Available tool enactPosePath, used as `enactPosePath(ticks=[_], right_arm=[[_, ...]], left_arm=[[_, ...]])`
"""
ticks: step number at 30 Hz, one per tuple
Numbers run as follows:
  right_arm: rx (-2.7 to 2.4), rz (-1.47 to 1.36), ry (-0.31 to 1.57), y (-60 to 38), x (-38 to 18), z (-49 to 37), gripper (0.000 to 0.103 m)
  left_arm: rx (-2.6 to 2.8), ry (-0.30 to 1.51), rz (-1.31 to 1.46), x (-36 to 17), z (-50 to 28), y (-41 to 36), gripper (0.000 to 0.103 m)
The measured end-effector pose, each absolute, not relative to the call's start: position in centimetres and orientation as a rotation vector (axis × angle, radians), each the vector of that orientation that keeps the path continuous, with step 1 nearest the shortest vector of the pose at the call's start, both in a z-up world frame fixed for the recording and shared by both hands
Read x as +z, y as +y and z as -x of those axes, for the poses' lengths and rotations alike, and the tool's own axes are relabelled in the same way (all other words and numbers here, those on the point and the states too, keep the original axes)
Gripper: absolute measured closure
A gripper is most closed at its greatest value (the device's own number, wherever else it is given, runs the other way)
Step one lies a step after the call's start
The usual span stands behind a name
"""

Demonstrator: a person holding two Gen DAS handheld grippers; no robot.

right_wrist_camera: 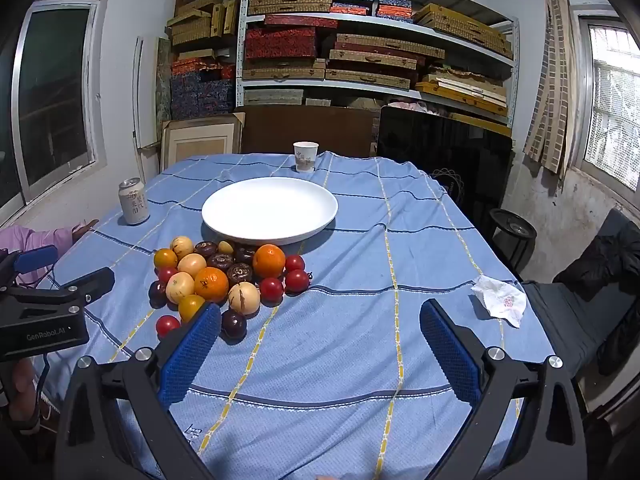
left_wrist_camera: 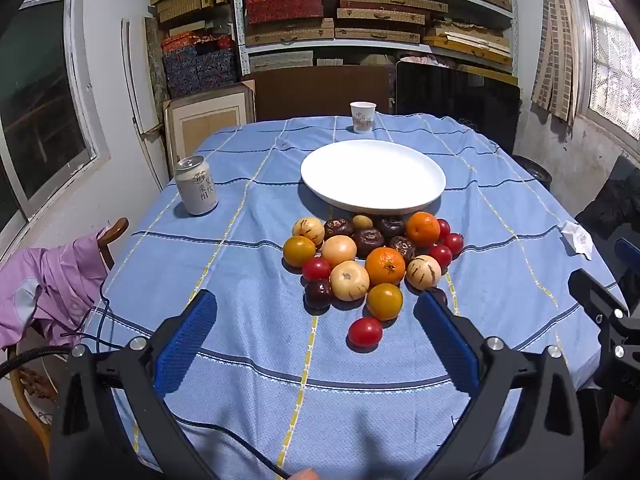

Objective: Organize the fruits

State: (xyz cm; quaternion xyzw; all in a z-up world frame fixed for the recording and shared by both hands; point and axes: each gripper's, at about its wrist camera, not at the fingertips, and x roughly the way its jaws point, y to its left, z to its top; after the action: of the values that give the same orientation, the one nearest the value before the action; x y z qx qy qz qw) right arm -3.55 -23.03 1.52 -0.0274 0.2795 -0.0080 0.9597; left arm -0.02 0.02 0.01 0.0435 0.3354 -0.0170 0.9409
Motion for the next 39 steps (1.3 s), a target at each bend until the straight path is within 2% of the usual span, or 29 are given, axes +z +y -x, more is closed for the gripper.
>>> enactPosePath(ticks=[39], right_arm=[[0.02, 0.062, 0.576, -22.56, 1.22, 3.88, 0.003]], left_arm=[[-0.04, 0.696, -0.092, -0.61, 0.23, -0.33, 0.004]])
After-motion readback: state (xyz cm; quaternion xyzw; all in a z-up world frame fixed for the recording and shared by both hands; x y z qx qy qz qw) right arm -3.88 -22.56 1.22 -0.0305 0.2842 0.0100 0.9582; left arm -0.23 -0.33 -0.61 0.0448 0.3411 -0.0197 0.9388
